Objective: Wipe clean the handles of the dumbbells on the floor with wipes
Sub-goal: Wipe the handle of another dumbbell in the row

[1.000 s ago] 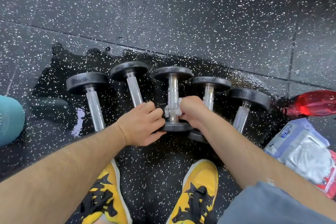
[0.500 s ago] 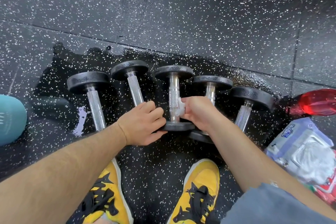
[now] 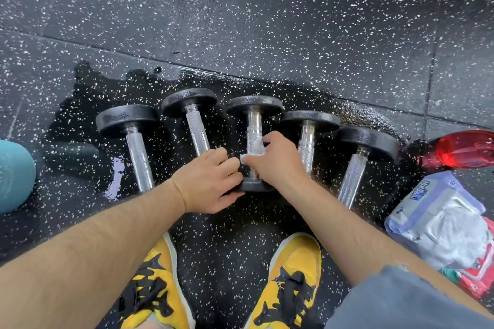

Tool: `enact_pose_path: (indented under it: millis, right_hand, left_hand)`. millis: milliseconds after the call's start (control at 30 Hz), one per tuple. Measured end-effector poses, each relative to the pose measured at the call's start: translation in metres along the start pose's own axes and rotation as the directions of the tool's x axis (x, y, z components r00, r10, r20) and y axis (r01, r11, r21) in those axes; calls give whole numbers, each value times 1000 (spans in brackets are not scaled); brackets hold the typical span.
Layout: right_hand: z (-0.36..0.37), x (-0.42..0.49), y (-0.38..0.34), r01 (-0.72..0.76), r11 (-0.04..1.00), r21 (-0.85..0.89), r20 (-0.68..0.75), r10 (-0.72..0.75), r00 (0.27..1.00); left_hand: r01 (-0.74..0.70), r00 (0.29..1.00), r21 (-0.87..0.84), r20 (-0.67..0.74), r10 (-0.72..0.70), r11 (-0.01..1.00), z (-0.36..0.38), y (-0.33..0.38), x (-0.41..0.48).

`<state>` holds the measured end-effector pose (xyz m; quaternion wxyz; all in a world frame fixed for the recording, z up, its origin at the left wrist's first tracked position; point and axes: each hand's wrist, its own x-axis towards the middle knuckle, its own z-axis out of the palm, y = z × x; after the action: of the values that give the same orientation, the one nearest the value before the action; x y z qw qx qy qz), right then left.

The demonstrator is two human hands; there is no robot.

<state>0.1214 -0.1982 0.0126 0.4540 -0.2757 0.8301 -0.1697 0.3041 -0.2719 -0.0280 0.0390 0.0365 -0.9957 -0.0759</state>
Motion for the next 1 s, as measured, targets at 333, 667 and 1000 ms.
enact_pose_path:
  millis: [333, 667, 1000]
  right_hand:
    - [-7, 5, 9, -302, 808, 505, 202, 229, 952]
    - [-1, 0, 12, -286, 831, 478, 104, 270, 957]
    - [-4, 4, 6, -368, 691, 622, 183, 329, 926]
  left_hand:
    - [-10, 1000, 17, -6, 10, 1000, -1, 1, -1]
    - [-15, 1000, 18, -14, 15, 1000, -1, 0, -1]
    - [-15, 1000, 19, -26, 15, 1000, 0, 0, 0]
